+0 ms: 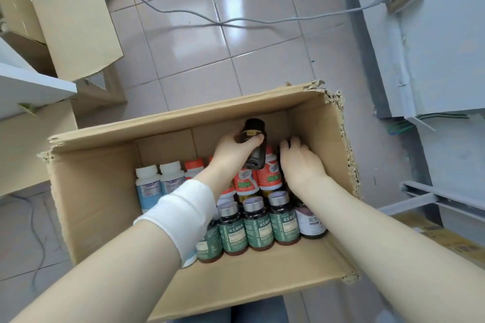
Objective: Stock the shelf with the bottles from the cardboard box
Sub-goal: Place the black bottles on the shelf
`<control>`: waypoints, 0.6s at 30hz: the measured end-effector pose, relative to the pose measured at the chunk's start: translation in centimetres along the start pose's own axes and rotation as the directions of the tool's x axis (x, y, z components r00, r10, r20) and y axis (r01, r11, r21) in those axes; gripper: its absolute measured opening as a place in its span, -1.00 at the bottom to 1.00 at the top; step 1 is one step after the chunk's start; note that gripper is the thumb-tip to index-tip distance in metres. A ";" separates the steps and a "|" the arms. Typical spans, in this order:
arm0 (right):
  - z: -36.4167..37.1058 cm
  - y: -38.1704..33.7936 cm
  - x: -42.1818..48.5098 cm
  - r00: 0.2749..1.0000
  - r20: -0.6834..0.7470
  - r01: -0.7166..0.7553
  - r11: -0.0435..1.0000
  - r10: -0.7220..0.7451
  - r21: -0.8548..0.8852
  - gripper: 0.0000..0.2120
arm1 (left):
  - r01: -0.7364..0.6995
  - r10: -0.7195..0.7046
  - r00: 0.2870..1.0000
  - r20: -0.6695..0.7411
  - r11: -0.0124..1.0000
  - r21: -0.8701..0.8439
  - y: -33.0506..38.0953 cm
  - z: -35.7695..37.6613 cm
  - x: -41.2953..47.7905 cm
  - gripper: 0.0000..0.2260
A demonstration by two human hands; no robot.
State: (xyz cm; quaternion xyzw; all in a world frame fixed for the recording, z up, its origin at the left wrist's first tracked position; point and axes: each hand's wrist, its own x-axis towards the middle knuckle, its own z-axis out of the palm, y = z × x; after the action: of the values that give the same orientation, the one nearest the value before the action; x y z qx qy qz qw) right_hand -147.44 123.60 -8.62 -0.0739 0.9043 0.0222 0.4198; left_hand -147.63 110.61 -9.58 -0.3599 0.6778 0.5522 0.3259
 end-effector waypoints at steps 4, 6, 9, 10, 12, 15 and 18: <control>-0.3 -0.2 1.0 0.998 0.064 0.023 0.995 -0.017 -0.095 -0.55 | 0.086 -0.083 0.996 0.036 0.993 -0.083 -2.9 -3.1 -1.2 -0.61; -0.7 -0.4 1.1 0.997 0.074 0.014 0.988 -0.002 -0.152 -0.48 | 0.111 -0.108 0.993 0.037 0.987 -0.118 -3.7 -3.9 -1.6 -0.57; -1.4 -0.6 0.9 0.998 0.063 0.006 0.986 0.004 -0.165 -0.45 | 0.092 -0.084 0.995 0.059 0.982 -0.163 -4.1 -4.7 -2.5 -0.55; -1.7 -0.7 0.7 0.998 0.059 0.000 0.989 0.009 -0.145 -0.44 | 0.078 -0.066 0.995 0.069 0.981 -0.180 -4.1 -4.9 -2.8 -0.55; -2.3 -0.5 -0.1 0.999 0.042 0.002 0.995 0.003 -0.105 -0.38 | 0.057 -0.040 0.996 0.084 0.976 -0.212 -4.1 -5.2 -3.4 -0.54; -3.2 -0.1 -1.9 0.999 -0.010 0.034 0.998 -0.035 -0.060 -0.29 | 0.040 -0.008 0.994 0.110 0.954 -0.295 -4.0 -5.6 -4.2 -0.62; -4.4 0.3 -4.2 0.994 -0.087 0.065 0.995 -0.059 0.070 -0.28 | -0.004 0.042 0.994 0.102 0.939 -0.344 -3.6 -6.2 -5.6 -0.65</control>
State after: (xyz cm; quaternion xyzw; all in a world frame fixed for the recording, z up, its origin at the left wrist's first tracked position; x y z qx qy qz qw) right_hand -148.12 123.89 -2.62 -0.0873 0.9188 -0.0270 0.3840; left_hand -141.88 104.70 -5.64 -0.3729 0.5567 0.6843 0.2879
